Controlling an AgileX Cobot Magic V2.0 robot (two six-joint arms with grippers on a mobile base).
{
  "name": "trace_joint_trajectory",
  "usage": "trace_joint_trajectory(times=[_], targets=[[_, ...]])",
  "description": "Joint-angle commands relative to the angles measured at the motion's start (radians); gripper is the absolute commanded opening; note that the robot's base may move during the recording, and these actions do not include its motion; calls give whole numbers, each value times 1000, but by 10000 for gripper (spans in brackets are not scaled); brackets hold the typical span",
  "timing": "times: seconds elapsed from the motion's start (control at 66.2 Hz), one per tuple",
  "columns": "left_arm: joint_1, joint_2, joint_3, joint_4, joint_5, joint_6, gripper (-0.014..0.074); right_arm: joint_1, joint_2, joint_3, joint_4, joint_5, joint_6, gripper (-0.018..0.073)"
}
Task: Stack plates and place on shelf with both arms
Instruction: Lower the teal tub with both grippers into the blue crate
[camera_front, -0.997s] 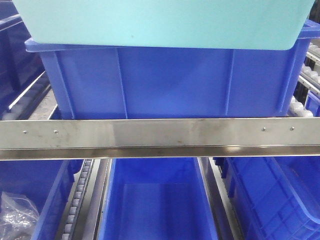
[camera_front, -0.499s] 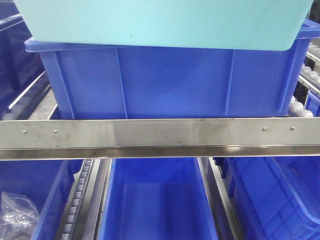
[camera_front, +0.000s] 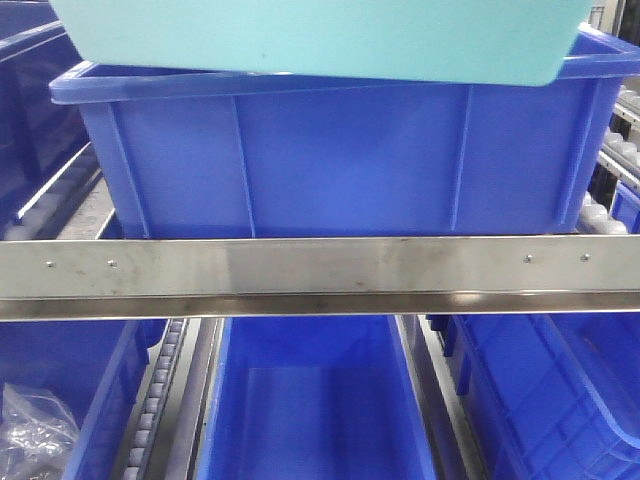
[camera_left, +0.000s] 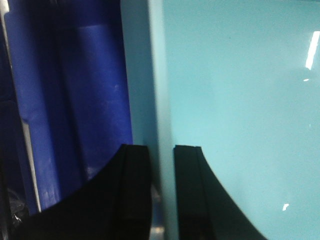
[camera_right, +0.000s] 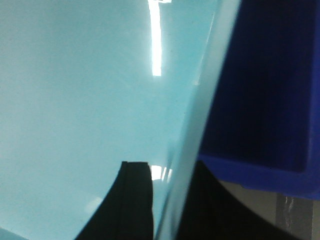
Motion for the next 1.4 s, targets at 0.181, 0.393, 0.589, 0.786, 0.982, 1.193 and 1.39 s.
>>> trace_joint_trajectory(times=[0.181, 0.393, 0.589, 0.786, 0.982, 1.193, 1.39], targets=[[-24, 35, -69, -132, -108, 16, 87, 20, 6, -54, 150, -142, -35, 55], [-24, 55, -124, -130, -140, 20, 87, 20, 50, -145, 150, -122, -35, 55], [-24, 71, -155, -128, -169, 23, 87, 19, 118, -266, 150, -80, -35, 55], [-24, 103, -168, -128, -188, 23, 87, 19, 174, -339, 150, -64, -35, 55], [-24, 113, -172, -119, -243, 23, 87, 16, 201, -353, 149, -77, -35, 55], [-24, 116, -172, -98, -277, 23, 88, -1, 213, -353, 150, -107, -35, 55], [-24, 134, -174, -98, -289, 23, 88, -19, 221, -396, 155, -116, -35, 55]])
